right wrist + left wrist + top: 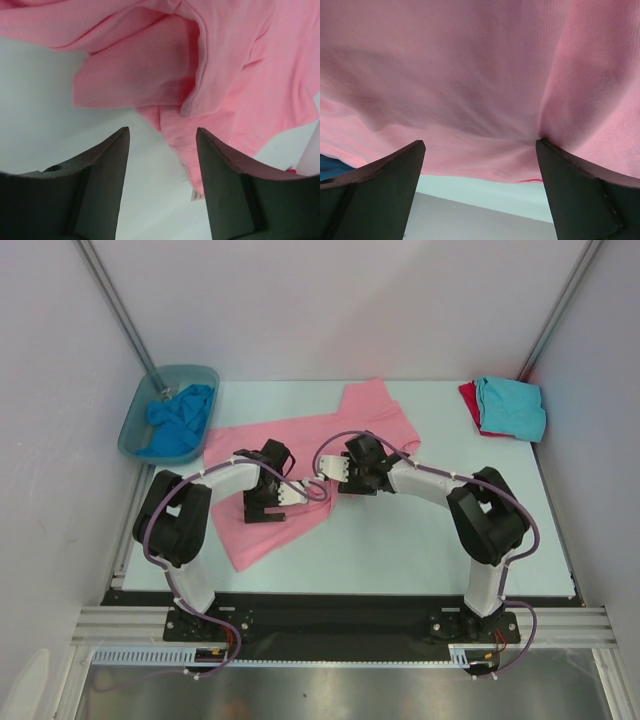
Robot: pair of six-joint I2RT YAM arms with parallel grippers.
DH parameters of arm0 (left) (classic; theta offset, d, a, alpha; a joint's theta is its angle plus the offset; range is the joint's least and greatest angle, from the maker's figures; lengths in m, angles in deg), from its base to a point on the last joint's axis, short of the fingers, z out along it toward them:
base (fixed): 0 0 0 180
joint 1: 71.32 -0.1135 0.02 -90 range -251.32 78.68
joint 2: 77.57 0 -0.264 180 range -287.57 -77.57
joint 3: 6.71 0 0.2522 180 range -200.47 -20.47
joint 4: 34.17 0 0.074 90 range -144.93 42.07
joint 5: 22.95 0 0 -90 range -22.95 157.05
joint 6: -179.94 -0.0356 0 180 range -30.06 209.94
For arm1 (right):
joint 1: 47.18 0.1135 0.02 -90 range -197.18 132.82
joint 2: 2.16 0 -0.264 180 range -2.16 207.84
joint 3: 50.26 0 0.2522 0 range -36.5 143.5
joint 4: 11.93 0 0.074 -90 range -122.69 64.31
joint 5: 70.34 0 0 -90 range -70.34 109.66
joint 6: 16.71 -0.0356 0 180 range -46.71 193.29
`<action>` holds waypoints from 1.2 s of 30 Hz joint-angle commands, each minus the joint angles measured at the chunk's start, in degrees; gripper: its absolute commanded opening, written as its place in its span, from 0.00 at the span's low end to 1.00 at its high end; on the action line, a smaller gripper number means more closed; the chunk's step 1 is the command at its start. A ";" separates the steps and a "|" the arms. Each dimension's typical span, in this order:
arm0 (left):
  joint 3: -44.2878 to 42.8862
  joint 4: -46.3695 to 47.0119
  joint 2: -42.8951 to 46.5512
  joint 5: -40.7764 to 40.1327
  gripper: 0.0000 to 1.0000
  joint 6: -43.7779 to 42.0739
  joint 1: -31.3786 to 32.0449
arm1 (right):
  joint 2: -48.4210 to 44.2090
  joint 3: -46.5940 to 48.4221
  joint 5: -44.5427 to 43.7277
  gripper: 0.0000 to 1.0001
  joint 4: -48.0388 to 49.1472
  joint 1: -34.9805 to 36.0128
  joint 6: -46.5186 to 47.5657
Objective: Fold and stack the t-shirts
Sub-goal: Flatten the tshirt out
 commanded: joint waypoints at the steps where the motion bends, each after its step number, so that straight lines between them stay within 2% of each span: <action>1: 0.71 0.86 1.79 2.07 1.00 -0.08 0.25 | 2.02 3.52 -1.54 0.60 3.63 0.27 -0.54; 6: 4.22 0.86 5.13 4.52 1.00 -1.66 0.17 | 3.51 4.84 -1.81 0.56 4.69 0.19 -0.46; 11: 7.21 0.51 7.25 8.04 1.00 -3.95 -0.10 | 4.57 5.19 -2.86 0.49 5.92 0.27 0.69; 14: 6.87 0.25 6.20 11.28 1.00 -2.29 -1.58 | 4.92 5.63 -2.95 0.43 6.09 0.01 0.95; 16: 5.90 -0.01 4.44 11.47 1.00 -1.32 -1.94 | 5.01 5.98 -3.04 0.37 6.18 0.01 1.04; 21: 6.77 0.51 2.94 8.41 1.00 -1.75 -2.12 | 5.10 6.25 -3.48 0.31 6.53 -0.34 1.13; 24: 7.22 1.04 3.21 6.91 1.00 -2.54 -2.12 | 5.19 6.42 -3.48 0.19 6.53 -0.69 1.30; 25: 7.22 1.13 3.12 6.55 1.00 -2.81 -2.12 | 5.27 6.51 -3.83 0.10 6.62 -0.95 1.30; 27: 7.22 1.04 3.03 5.68 1.00 -2.98 -2.29 | 5.45 6.69 -4.01 0.06 6.71 -1.04 1.48; 28: 7.22 1.13 3.03 5.58 1.00 -3.16 -2.47 | 5.45 6.86 -4.10 0.00 6.71 -1.31 1.56; 33: 7.30 1.13 2.77 5.32 1.00 -3.34 -3.61 | 5.45 7.83 -4.53 0.00 5.75 -1.92 2.18; 36: 7.04 1.39 1.98 4.97 1.00 -3.42 -4.75 | 4.66 8.88 -3.31 0.32 4.08 -2.01 1.48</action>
